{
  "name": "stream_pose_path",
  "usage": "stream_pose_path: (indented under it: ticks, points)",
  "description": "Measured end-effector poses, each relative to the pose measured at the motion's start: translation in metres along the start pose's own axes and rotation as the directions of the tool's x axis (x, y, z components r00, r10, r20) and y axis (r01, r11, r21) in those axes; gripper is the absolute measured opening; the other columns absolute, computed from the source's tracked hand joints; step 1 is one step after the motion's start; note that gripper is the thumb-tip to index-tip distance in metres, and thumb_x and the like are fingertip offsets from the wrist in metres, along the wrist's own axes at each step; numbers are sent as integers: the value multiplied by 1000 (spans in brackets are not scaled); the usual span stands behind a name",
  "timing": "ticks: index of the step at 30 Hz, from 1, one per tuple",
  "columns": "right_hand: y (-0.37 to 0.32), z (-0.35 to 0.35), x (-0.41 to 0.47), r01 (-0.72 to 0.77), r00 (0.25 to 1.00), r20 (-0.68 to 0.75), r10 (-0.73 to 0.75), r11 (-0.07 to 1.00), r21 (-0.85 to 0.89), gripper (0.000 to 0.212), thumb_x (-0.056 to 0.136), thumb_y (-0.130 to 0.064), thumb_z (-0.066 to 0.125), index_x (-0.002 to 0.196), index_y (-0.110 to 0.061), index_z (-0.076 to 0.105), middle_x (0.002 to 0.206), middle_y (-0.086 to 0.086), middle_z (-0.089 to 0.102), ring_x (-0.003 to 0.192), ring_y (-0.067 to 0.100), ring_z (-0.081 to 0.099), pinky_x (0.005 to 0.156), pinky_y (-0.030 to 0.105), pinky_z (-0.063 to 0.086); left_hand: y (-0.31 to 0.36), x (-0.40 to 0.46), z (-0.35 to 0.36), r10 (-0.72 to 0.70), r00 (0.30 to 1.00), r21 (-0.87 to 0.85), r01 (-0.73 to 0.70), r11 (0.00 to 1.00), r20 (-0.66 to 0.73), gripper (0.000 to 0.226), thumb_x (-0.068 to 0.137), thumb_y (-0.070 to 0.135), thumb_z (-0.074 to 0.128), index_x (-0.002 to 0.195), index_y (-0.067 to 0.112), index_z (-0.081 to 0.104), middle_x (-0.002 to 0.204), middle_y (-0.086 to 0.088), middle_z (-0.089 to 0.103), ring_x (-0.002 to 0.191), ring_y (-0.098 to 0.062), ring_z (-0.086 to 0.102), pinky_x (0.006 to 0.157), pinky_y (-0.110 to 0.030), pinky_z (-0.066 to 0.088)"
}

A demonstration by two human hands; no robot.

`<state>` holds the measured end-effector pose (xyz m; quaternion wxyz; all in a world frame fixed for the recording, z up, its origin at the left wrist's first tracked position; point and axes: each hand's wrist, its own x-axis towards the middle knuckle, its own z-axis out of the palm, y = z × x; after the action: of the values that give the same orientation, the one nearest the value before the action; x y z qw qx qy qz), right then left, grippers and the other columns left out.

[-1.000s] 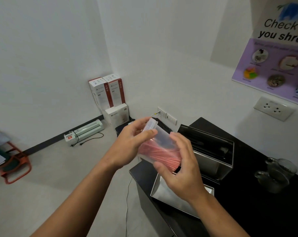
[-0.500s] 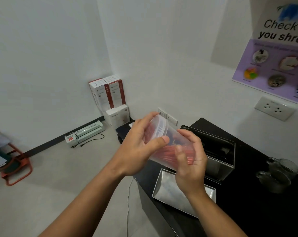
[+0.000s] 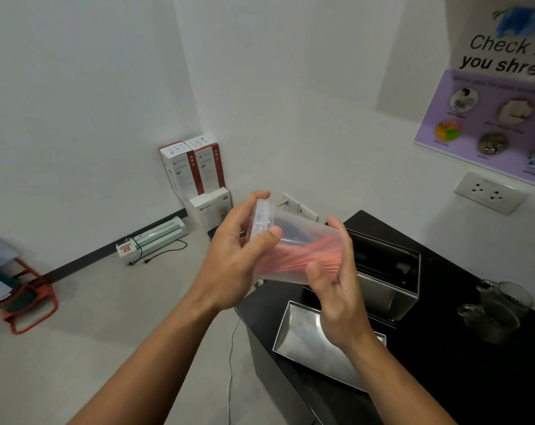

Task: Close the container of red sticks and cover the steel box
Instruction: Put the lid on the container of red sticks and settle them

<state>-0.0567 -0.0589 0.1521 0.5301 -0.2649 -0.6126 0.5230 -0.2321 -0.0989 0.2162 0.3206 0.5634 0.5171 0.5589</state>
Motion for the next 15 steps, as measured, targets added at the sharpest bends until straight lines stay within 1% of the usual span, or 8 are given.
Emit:
stream_pose_path:
  ticks: [2,3,5,6,8,10,13,15]
  points:
    - [-1,4,0,45,999,-17,-46,998,-52,71,96,-58,62,154,-30,32,130,-19,63,118,10,66,90,16,52,2,2,-1,-6,1000,-22,6,1000,6,69,81,50,65,144,23,55,117,17,69,103,-1,69,85,-21,55]
    - [-2,7,0,34,998,-51,-36,998,-50,66,95,-61,61,149,-32,36,125,-18,65,113,9,68,87,16,53,1,2,0,-2,1000,-7,2,1000,13,71,81,50,65,145,22,55,122,10,68,105,-4,69,86,-21,55]
    - [-1,12,-1,-18,995,-102,16,1000,-16,60,93,-68,59,141,-35,43,119,-12,67,106,13,70,81,22,56,1,-1,3,1,1000,-1,-1,1000,15,74,80,49,67,147,22,53,129,-9,59,109,-15,67,90,-30,55]
    - [0,13,-2,-61,991,-117,62,998,10,60,91,-70,57,139,-35,45,117,-9,68,102,16,71,76,26,57,-1,-3,5,13,1000,9,-13,1000,18,74,80,49,68,147,23,52,128,-11,56,110,-19,65,92,-34,55]
    - [4,15,-5,-156,977,-134,164,985,68,61,89,-70,56,137,-34,47,115,1,68,92,20,72,62,29,57,-6,-6,8,39,999,74,-41,996,33,70,81,51,67,146,31,52,128,-5,53,112,-19,62,92,-35,55]
    - [7,15,-8,-247,955,-138,262,961,121,65,84,-73,58,134,-32,50,109,11,68,80,22,70,52,32,53,-13,-9,9,66,996,137,-73,988,52,64,83,54,66,144,41,50,127,-1,52,112,-16,61,90,-28,54]
    - [10,13,-9,-339,918,-145,370,920,196,62,83,-68,58,130,-28,55,100,12,68,73,20,68,45,33,47,-22,-9,11,60,994,158,-74,985,90,64,82,52,68,143,45,50,124,-3,51,107,-21,60,88,-29,51]
    - [11,14,-5,-425,875,-128,466,868,257,62,86,-64,56,129,-20,59,99,15,69,74,23,68,44,32,45,-25,-7,9,69,992,200,-90,976,107,66,81,52,69,144,46,48,123,1,50,101,-13,58,83,-20,47]
